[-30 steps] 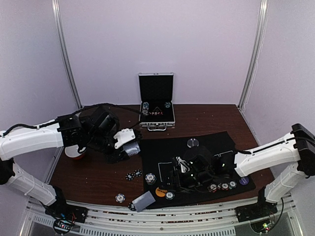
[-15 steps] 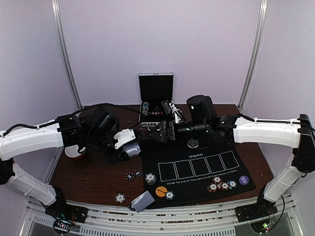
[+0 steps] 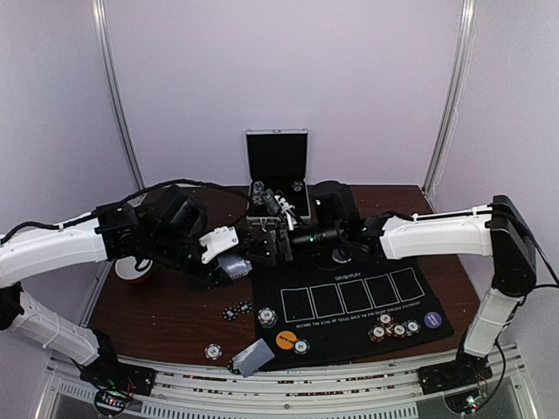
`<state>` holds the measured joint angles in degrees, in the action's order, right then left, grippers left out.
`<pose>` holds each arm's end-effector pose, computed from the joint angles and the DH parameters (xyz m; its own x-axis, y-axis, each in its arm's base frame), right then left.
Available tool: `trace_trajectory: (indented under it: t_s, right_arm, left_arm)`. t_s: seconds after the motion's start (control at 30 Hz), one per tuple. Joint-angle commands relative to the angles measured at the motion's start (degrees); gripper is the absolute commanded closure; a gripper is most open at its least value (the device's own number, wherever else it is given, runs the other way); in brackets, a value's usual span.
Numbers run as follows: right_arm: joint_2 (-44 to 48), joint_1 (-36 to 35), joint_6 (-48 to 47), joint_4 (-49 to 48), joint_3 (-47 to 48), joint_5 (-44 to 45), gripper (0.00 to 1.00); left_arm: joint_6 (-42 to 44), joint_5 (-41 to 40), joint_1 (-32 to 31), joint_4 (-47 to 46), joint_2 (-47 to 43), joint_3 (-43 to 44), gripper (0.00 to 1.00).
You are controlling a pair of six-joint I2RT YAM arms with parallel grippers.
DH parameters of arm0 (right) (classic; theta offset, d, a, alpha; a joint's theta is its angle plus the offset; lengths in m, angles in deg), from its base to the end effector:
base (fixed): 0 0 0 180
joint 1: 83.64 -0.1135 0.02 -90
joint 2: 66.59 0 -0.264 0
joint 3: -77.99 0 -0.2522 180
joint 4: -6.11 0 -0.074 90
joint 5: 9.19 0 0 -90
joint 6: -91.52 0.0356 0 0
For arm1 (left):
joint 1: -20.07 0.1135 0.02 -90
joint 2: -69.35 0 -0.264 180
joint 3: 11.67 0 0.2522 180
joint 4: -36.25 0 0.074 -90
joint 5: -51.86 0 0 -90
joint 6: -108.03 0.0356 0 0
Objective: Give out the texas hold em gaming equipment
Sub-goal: Pick up the poker card from the face-down deck piles.
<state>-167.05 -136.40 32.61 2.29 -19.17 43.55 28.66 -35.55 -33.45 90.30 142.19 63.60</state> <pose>0.2295 0.3376 0.2724 -0.6345 -0.1556 -0.7571 -0.7728 0.1097 0.6251 0.1545 -0.2117 0.2906 -0.3068 0.7249 -0.6168 0.8918 0.4453 0.0797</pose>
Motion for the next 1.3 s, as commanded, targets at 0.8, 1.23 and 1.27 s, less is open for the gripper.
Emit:
trace_trajectory:
  t_s: [0.8, 1.23, 1.27]
  right_arm:
    - [1.1, -0.2, -8.3, 8.3, 3.0, 5.9, 0.44]
    - [3.7, -0.4, -9.5, 15.7, 5.5, 5.5, 0.75]
    - [4.0, -0.3, -9.8, 16.5, 5.7, 5.5, 0.77]
  left_arm:
    - [0.8, 0.1, 0.3, -3.2, -0.1, 1.3, 0.55]
    - [0.7, -0.6, 0.2, -3.2, -0.1, 0.8, 0.55]
    - [0.7, -0.6, 0.3, -3.2, -0.1, 0.8, 0.55]
